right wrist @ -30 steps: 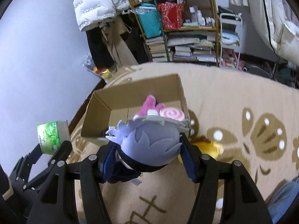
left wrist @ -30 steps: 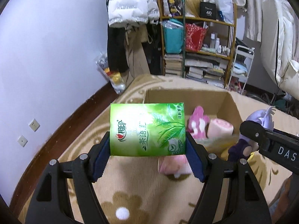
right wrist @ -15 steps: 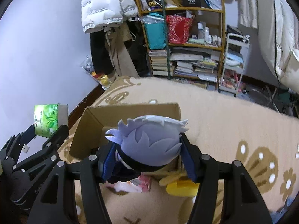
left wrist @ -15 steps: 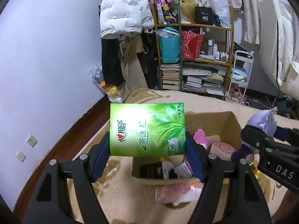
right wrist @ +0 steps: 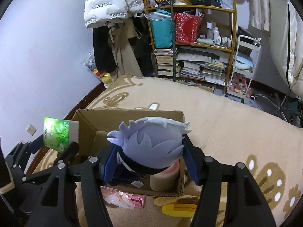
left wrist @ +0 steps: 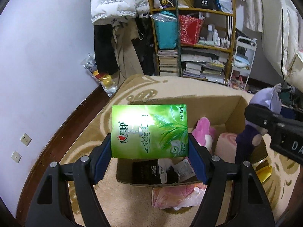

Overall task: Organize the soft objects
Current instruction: 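Carry the doll and green tissue pack over the box and release both, then withdraw both tools from the box toward the yellow pouch and pink bundle, then grasp the yellow plush pouch with the right tool while the left tool grasps the pink bundle, then carry the yellow pouch and pink bundle over the box and lower them in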

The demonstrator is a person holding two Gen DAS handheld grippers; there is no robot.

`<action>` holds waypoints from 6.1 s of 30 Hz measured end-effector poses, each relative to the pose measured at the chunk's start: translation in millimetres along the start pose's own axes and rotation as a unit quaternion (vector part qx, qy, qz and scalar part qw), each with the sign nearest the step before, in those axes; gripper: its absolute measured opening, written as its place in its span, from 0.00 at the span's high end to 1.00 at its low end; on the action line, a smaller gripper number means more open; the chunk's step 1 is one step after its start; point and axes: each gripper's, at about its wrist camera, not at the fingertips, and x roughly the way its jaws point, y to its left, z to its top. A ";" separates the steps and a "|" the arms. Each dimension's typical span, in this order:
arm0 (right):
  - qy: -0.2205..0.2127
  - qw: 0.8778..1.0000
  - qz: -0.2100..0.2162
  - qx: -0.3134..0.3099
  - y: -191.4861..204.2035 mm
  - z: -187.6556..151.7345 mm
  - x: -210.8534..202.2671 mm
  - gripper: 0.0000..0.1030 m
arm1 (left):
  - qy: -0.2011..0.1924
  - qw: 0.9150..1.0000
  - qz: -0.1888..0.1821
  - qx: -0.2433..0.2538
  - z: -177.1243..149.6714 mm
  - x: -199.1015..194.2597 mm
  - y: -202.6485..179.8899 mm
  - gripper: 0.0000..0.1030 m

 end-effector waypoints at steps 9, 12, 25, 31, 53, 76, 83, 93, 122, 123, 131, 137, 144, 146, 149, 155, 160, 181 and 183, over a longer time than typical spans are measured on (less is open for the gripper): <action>0.022 1.000 0.012 0.007 -5.4 -5.2 8.1 0.34 | 0.016 1.000 0.002 0.011 -5.5 7.7 -7.0 0.24; 0.024 1.000 0.009 0.004 -6.5 -6.5 5.7 0.33 | 0.015 1.000 0.005 0.013 -6.7 4.9 -6.9 0.14; 0.022 1.000 0.006 0.018 -10.7 -10.3 -12.1 0.04 | 0.004 1.000 0.014 0.006 -12.7 -14.5 11.1 0.03; 0.015 1.000 0.001 0.022 -11.9 -18.6 -26.1 0.02 | -0.001 1.000 0.018 0.001 -20.6 -29.4 14.5 0.03; 0.068 0.993 -0.009 0.097 -46.7 -65.6 -51.4 0.02 | 0.040 0.999 -0.012 0.025 -74.8 -40.9 3.2 0.02; 0.182 0.978 -0.035 0.100 -56.4 -90.7 4.3 0.02 | 0.092 0.987 -0.080 0.104 -94.6 9.9 -43.2 0.02; 0.198 0.973 -0.041 0.107 -60.4 -92.9 15.8 0.02 | 0.099 0.983 -0.091 0.126 -98.0 24.3 -55.6 0.03; 0.214 0.968 -0.034 0.129 -70.3 -94.0 28.3 0.02 | 0.127 0.973 -0.106 0.159 -104.2 48.9 -75.9 0.03; 0.250 0.957 -0.037 0.143 -81.4 -105.8 68.7 0.02 | 0.109 0.975 -0.076 0.177 -121.9 78.0 -96.3 0.17; 0.250 0.957 -0.036 0.143 -82.6 -106.3 70.0 0.02 | 0.107 0.975 -0.076 0.178 -122.2 77.1 -95.7 0.21; 0.250 0.958 -0.019 0.141 -84.4 -104.2 78.8 0.15 | 0.089 0.974 -0.073 0.196 -122.3 64.0 -94.0 0.52; 0.246 0.960 -0.017 0.134 -80.4 -104.1 75.6 0.25 | 0.087 0.976 -0.083 0.184 -117.1 49.5 -83.0 0.58; 0.229 0.965 -0.001 0.124 -66.2 -103.8 56.9 0.31 | 0.083 0.979 -0.086 0.168 -115.6 30.4 -73.5 0.64; 0.222 0.967 0.003 0.122 -62.6 -102.4 49.7 0.31 | 0.082 0.980 -0.088 0.160 -115.8 25.8 -69.3 0.65; 0.211 0.970 0.008 0.119 -61.2 -100.2 39.9 0.31 | 0.081 0.981 -0.094 0.151 -116.5 20.2 -65.3 0.67; 0.191 0.975 0.017 0.111 -59.4 -98.0 17.4 0.31 | 0.076 0.985 -0.096 0.124 -114.0 4.4 -55.4 0.70; 0.175 0.981 0.021 0.083 -51.3 -91.0 -2.2 0.31 | 0.061 0.988 -0.093 0.106 -104.0 -5.8 -43.4 0.72; 0.039 0.997 0.063 -0.002 -5.5 -63.3 -68.2 0.31 | -0.048 0.996 -0.074 0.017 -74.7 -84.9 7.6 0.74; 0.028 0.998 0.060 -0.009 -1.8 -60.4 -70.4 0.31 | -0.063 0.996 -0.066 0.018 -69.4 -92.0 9.7 0.74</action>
